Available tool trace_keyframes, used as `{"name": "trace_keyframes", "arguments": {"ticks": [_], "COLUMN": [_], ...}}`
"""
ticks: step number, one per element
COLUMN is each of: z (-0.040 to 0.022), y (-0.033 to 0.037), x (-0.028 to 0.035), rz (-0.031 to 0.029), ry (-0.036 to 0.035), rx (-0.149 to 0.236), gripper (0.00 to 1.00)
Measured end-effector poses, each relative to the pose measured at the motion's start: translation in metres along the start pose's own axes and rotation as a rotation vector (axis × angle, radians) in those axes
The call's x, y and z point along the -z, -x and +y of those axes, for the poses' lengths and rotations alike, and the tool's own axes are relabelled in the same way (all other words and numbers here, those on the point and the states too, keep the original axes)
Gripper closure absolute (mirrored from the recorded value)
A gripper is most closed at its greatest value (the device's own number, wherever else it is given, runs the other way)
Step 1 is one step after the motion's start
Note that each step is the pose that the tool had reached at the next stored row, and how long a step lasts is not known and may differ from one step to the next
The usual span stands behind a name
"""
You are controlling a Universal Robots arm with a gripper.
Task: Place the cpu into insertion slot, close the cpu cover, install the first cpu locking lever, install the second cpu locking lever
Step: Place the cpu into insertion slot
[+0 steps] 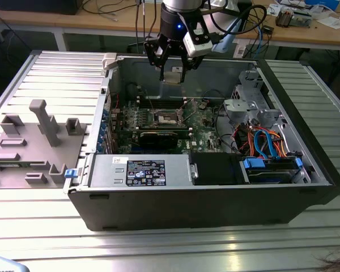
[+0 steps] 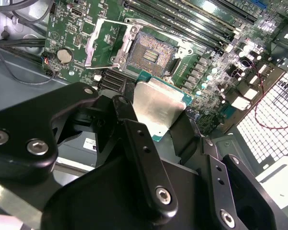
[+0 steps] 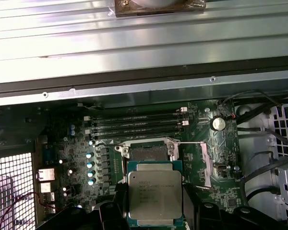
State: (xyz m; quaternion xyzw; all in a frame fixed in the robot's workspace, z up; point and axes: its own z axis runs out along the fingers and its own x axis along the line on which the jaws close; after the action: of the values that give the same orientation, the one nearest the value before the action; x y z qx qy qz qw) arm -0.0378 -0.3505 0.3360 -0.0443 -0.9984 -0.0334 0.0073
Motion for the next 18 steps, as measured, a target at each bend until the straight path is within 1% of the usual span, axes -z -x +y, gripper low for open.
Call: {"name": "trace_keyframes", "arguments": {"ticks": [8, 10, 18], "z": [0.0, 0.0, 0.0], "y": [0.0, 0.0, 0.0], "x": [-0.0003, -0.0005, -0.0007], "rz": [-0.0004, -0.0006, -0.001], "ry": [-0.0027, -0.0043, -0.0064], "rx": [-0.003, -0.004, -0.006], "gripper": [0.45, 0.45, 0.45]}}
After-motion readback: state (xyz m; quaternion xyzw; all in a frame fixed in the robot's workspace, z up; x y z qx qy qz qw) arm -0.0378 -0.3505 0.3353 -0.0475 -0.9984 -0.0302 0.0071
